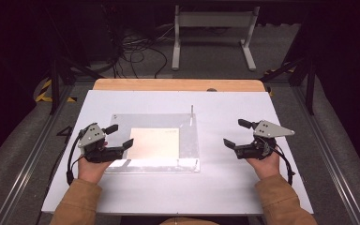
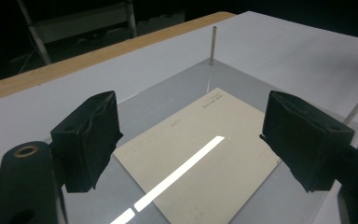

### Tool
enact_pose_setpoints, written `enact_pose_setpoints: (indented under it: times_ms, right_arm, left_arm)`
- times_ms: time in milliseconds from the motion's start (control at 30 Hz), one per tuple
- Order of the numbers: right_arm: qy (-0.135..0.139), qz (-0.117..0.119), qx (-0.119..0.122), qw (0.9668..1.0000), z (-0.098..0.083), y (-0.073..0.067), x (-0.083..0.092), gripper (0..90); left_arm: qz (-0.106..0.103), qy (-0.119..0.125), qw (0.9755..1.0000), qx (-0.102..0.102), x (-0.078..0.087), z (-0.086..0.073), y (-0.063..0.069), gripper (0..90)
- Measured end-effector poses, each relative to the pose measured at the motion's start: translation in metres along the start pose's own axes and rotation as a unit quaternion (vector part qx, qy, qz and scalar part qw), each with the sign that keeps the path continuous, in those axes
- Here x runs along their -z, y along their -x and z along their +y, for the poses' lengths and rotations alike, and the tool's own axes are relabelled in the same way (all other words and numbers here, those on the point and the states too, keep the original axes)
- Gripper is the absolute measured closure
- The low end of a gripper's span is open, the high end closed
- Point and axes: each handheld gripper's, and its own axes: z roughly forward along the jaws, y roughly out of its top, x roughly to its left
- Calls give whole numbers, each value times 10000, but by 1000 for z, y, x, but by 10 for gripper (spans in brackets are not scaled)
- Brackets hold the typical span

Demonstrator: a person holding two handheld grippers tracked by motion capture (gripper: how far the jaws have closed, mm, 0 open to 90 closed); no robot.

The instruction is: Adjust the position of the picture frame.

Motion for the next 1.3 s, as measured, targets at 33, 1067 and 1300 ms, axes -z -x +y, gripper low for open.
enact_pose_setpoints:
  times_ms: [33,1067,1300]
  right_arm:
    - [7,1,-30,10000,0,1,1,93]
    - [-176,569,-165,9981,-5,-9,18,501]
    - [-218,562,-176,9980,-8,-14,24,494]
  left_arm:
    - [-9,0,10000,-7,-1,1,1,188]
    - [260,-924,9950,275,-42,33,-60,897]
    - [312,-1060,9915,682,-57,29,-79,896]
